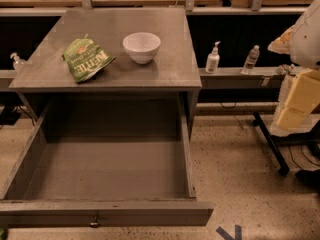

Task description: Place green jalapeno chip bag into top drawer

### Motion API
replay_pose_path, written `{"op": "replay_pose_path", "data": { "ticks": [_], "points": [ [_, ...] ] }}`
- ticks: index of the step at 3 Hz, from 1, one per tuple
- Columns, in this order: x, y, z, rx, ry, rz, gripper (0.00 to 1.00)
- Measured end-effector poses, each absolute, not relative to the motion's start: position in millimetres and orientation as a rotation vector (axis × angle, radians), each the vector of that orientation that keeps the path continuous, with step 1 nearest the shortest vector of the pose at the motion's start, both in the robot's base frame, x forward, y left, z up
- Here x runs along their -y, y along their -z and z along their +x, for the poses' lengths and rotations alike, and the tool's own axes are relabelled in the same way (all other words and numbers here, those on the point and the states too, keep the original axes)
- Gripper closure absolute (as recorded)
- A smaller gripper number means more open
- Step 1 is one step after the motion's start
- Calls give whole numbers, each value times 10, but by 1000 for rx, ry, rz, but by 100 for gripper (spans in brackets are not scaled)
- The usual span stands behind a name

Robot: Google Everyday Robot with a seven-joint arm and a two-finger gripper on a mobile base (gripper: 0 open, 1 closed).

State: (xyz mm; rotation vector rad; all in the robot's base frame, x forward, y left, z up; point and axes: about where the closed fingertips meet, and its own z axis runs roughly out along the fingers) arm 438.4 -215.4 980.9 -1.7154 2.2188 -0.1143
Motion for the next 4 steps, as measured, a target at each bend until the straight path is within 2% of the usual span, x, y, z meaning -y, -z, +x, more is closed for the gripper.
{"op": "replay_pose_path", "data": {
  "ticks": [2,3,4],
  "points": [
    [2051,-9805,4481,-2167,89,-1731,0],
    [1755,-9822,4906,-2042,48,-1789,0],
    [1127,-9955,5560,-1862,-72,-1844,0]
  ]
}}
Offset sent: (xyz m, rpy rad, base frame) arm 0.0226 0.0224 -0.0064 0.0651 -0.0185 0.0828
